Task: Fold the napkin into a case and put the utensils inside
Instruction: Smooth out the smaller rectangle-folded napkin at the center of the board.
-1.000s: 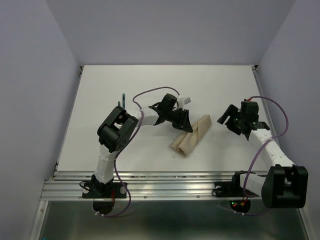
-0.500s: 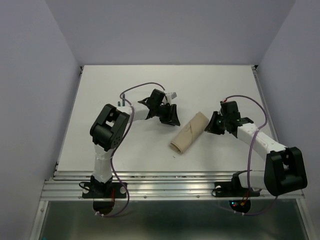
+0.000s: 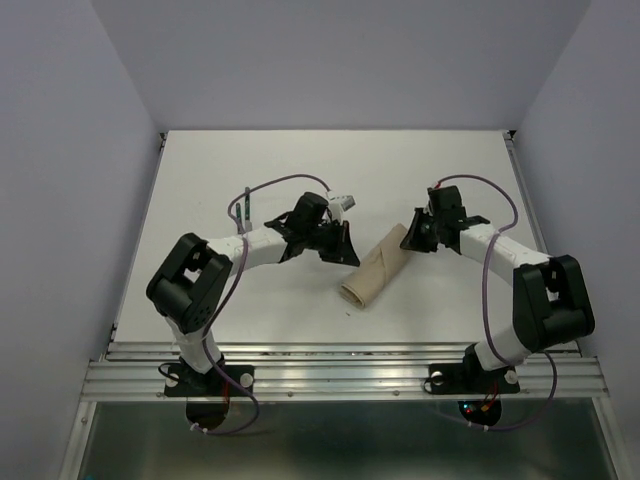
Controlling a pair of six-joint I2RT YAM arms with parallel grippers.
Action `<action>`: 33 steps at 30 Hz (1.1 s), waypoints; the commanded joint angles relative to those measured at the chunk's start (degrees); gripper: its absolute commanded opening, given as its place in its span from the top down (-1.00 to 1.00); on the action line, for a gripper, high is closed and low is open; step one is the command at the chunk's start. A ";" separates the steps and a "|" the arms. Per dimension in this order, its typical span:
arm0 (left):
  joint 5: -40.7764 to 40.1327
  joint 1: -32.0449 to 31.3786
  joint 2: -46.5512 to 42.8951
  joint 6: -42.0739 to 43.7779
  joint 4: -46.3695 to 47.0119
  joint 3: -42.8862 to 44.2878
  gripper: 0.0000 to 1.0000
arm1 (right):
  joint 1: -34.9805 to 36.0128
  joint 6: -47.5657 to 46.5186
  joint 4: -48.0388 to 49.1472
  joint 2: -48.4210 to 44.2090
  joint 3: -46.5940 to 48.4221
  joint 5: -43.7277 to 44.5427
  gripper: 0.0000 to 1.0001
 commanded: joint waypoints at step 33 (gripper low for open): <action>-7.08 -4.30 -4.01 -4.26 -1.87 -4.89 1.00 | 8.46 3.20 6.36 1.28 -3.41 0.72 0.73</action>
